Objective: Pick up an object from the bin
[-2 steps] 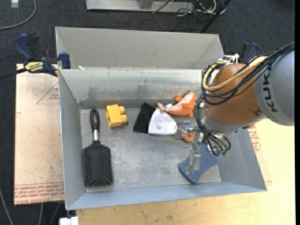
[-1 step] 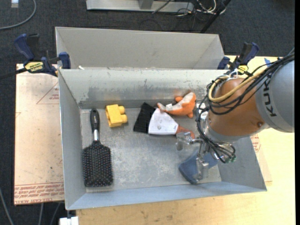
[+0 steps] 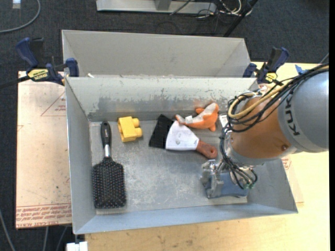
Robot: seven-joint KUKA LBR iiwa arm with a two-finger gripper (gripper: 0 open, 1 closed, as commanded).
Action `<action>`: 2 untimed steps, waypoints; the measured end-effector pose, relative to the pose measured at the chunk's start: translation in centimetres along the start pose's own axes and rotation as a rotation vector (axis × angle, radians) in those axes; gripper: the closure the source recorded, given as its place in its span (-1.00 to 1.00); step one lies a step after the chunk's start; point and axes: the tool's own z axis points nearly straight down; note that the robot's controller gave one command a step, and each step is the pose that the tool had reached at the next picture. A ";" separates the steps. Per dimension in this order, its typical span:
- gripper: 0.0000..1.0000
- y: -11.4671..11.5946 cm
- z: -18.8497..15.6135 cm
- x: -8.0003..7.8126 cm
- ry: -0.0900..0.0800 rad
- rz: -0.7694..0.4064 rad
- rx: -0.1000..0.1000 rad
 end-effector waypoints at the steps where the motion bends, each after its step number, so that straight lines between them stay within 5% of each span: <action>1: 1.00 0.0 0.0 0.0 0.000 0.000 0.000; 2: 1.00 -3.0 0.0 0.2 -0.005 -0.048 -0.006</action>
Offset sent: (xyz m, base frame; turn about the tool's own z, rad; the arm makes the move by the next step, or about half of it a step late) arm -0.0029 -0.0728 -0.0012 -0.0791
